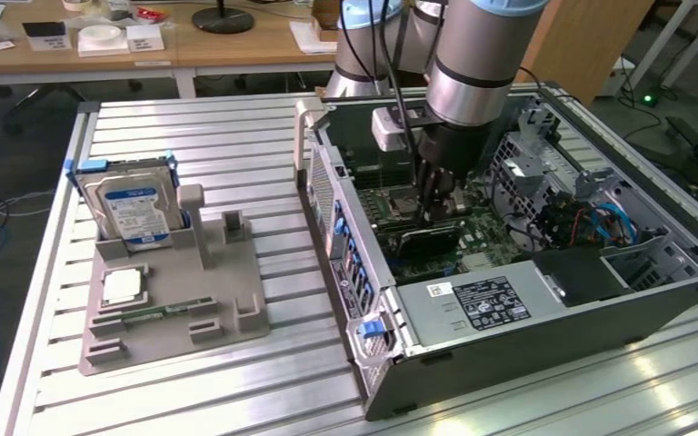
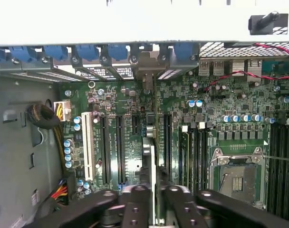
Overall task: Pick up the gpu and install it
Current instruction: 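Insert the gpu into the slot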
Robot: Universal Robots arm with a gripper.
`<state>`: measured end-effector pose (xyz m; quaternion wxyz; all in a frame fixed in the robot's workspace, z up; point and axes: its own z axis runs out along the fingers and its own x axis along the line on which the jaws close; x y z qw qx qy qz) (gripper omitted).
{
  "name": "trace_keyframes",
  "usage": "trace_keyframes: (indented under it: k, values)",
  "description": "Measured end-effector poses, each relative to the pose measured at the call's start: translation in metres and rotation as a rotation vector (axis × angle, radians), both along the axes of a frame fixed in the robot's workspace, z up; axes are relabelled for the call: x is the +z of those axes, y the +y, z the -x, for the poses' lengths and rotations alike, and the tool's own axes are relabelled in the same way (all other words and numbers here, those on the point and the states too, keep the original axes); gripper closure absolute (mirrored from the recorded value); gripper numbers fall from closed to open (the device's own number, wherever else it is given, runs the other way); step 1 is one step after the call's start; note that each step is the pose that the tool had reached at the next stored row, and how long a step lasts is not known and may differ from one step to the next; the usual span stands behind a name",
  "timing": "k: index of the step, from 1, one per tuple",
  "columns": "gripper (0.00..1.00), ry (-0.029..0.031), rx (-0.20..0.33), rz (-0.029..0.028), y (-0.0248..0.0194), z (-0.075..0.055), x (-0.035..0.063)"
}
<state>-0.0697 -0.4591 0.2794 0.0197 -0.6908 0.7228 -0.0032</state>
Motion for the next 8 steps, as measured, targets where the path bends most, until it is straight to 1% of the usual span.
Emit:
trace_keyframes:
  k: [1,2,3,8]
  values:
    - [0.84,0.0,0.0,0.0,0.0,0.0,0.0]
    - [0.84,0.0,0.0,0.0,0.0,0.0,0.0]
    - [0.89,0.0,0.0,0.0,0.0,0.0,0.0]
    - [0.89,0.0,0.0,0.0,0.0,0.0,0.0]
